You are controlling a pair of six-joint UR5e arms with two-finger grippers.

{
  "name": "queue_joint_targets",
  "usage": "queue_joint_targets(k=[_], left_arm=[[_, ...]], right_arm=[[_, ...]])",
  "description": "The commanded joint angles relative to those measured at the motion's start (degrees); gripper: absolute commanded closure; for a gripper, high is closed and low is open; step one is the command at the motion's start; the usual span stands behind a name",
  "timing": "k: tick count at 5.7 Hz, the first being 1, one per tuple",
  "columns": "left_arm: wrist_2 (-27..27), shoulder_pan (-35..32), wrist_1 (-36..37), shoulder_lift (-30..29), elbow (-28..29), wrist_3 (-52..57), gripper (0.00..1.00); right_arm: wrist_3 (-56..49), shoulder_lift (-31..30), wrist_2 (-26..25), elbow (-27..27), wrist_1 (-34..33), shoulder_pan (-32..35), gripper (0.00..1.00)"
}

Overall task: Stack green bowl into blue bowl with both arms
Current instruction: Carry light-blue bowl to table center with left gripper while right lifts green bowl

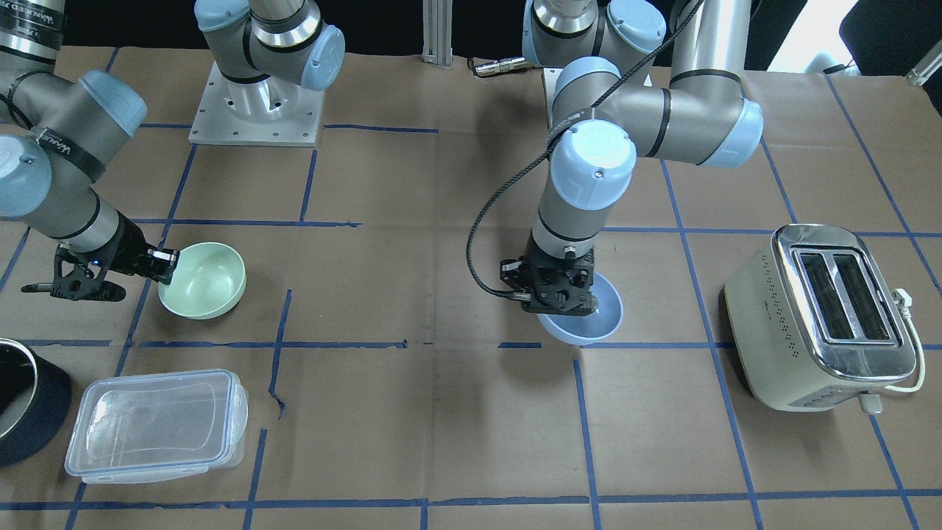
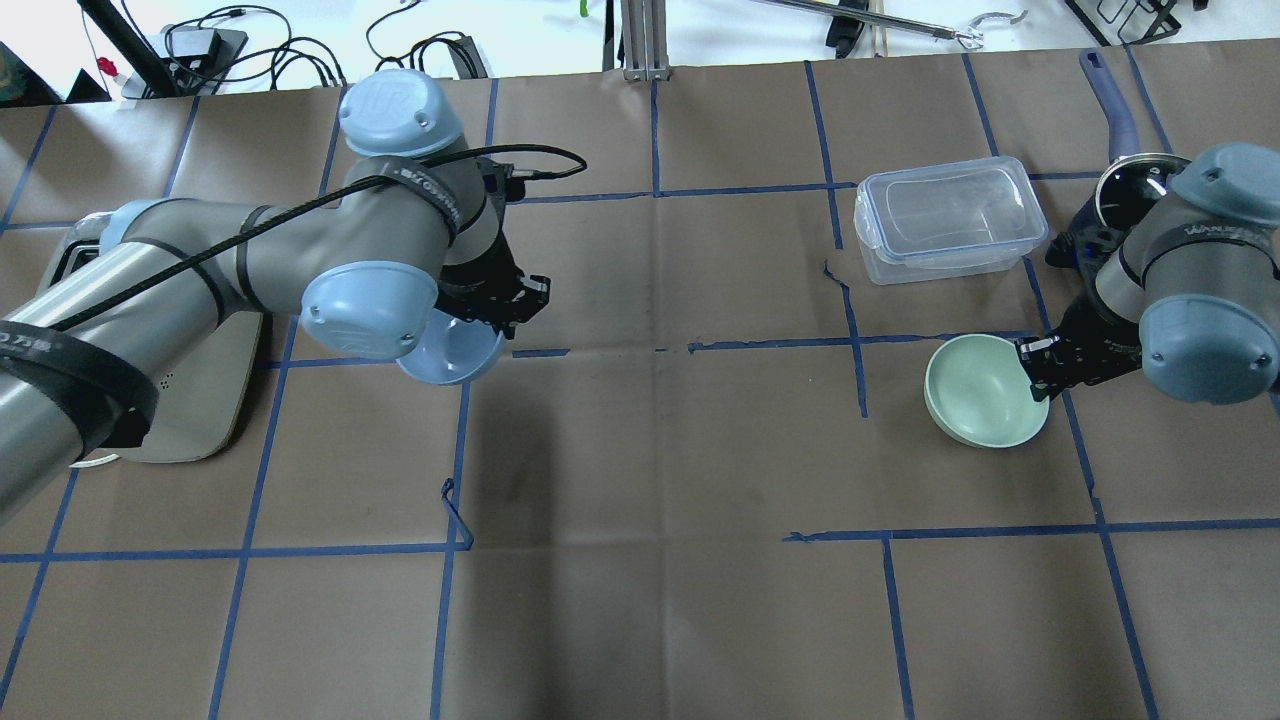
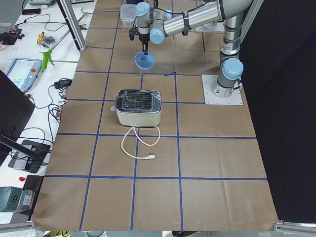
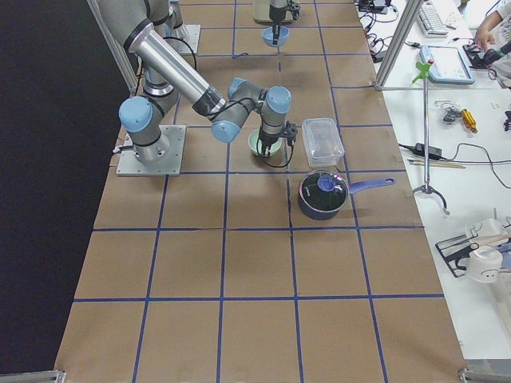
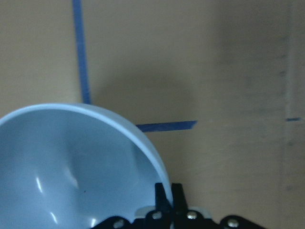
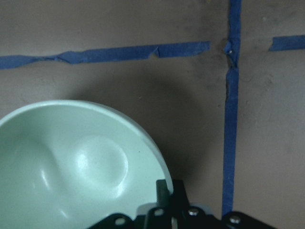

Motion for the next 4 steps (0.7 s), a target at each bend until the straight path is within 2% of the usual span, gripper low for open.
queue_joint_targets(k=[1, 2, 3, 4], left_arm=[[-0.2, -9.9, 6.3, -7.4, 7.2, -2.3, 0.98], [-0.3, -11.1, 6.3, -9.1, 7.0, -2.2, 0.98], [0.6, -13.1, 6.6, -10.2, 6.1, -1.8, 0.98], [0.1, -13.2, 6.8, -10.9, 5.9, -2.2, 0.97]], right_arm=[[0.4, -2.2, -0.5, -7.7, 8.8, 1.0, 0.93], [3.9, -3.8, -0.6, -15.0, 21.2, 2.9, 0.92], [5.1, -4.6, -0.5, -20.8, 29.5, 4.0, 0.92], [5.2, -5.6, -0.5, -24.3, 35.0, 4.1, 0.92]])
